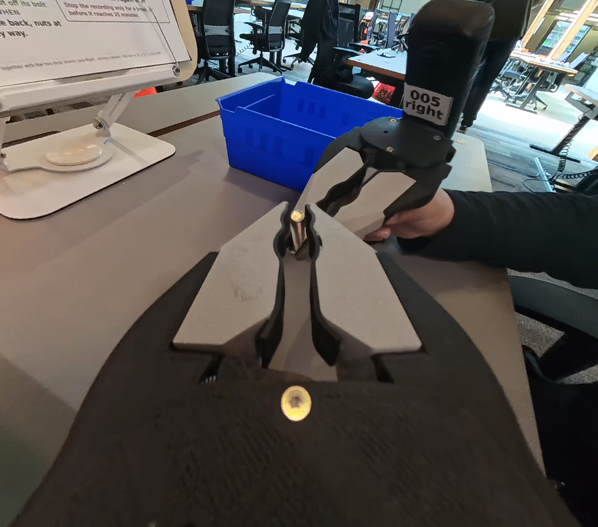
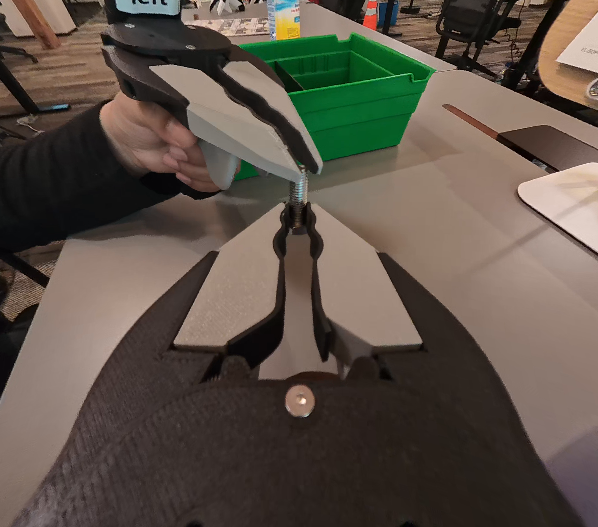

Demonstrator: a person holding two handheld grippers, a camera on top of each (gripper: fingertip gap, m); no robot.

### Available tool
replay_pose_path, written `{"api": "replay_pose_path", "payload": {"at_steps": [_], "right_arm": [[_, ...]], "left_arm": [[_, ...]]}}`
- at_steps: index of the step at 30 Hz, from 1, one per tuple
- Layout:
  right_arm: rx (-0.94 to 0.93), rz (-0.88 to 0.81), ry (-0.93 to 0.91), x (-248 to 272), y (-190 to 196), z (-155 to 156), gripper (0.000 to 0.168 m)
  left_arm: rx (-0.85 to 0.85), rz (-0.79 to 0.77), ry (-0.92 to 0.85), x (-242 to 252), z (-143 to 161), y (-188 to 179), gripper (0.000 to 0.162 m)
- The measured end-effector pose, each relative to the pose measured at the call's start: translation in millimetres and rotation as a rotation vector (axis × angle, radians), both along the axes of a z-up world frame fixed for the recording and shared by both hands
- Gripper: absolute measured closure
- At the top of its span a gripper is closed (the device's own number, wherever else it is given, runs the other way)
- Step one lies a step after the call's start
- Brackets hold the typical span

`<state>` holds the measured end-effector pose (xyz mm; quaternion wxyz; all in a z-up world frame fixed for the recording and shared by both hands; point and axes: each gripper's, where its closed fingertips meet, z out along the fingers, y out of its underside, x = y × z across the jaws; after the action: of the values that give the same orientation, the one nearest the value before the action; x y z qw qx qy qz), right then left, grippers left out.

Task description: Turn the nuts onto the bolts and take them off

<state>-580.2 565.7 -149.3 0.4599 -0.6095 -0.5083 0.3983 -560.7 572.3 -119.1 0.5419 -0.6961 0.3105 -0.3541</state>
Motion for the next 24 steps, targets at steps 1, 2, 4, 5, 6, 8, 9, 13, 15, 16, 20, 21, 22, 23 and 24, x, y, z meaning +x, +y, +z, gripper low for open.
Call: {"api": "replay_pose_path", "payload": {"at_steps": [1, 2, 4, 5, 6, 8, 9, 13, 15, 16, 20, 21, 22, 23, 24], "right_arm": [[0.004, -0.003, -0.008, -0.2, 0.7, -1.7, 0.162], [0.0, -0.001, -0.014, -0.5, 1.3, -4.2, 0.162], [-0.021, 0.008, -0.022, -1.2, 2.3, -9.8, 0.162], [-0.032, 0.01, -0.027, -1.1, 3.2, -12.5, 0.162], [-0.037, 0.01, -0.034, -0.8, 4.3, -15.2, 0.162], [-0.04, 0.014, -0.046, -1.0, 4.8, -19.2, 0.162], [-0.042, 0.015, -0.048, -1.5, 4.5, -19.6, 0.162], [-0.043, 0.013, -0.069, -2.6, 4.0, -24.0, 0.162], [-0.059, 0.01, -0.08, -2.1, 5.9, -28.1, 0.162], [-0.066, 0.009, -0.083, -1.8, 6.7, -29.5, 0.162], [-0.083, 0.015, -0.099, -2.4, 7.1, -35.9, 0.162], [-0.084, 0.02, -0.104, -3.3, 6.5, -38.4, 0.162], [-0.083, 0.025, -0.11, -4.3, 5.9, -41.4, 0.162], [-0.078, 0.029, -0.119, -5.0, 5.5, -44.7, 0.162], [-0.073, 0.031, -0.125, -5.3, 5.5, -46.8, 0.162]], "left_arm": [[-0.01, 0.001, 0.008, 0.1, -2.1, 0.5, 0.157], [-0.023, 0.002, 0.017, -0.1, -4.6, 1.3, 0.157], [-0.037, 0.008, 0.038, 0.7, -10.2, 3.4, 0.157], [-0.035, 0.015, 0.053, 1.3, -13.0, 4.7, 0.157], [-0.034, 0.023, 0.07, 1.7, -15.7, 5.8, 0.157], [-0.035, 0.023, 0.092, 2.9, -18.9, 5.7, 0.157], [-0.037, 0.02, 0.093, 3.3, -19.1, 5.1, 0.157], [-0.05, 0.018, 0.115, 4.3, -24.1, 5.4, 0.157], [-0.052, 0.032, 0.129, 4.7, -27.8, 7.7, 0.157], [-0.053, 0.038, 0.131, 4.9, -29.2, 8.9, 0.157], [-0.09, 0.03, 0.138, 7.2, -35.1, 8.7, 0.145], [-0.098, 0.031, 0.144, 7.5, -35.5, 8.3, 0.139], [-0.098, 0.034, 0.15, 7.4, -34.8, 7.6, 0.135], [-0.086, 0.035, 0.155, 7.4, -32.3, 6.1, 0.132], [-0.061, 0.041, 0.149, 6.6, -27.0, 4.8, 0.13]]}}
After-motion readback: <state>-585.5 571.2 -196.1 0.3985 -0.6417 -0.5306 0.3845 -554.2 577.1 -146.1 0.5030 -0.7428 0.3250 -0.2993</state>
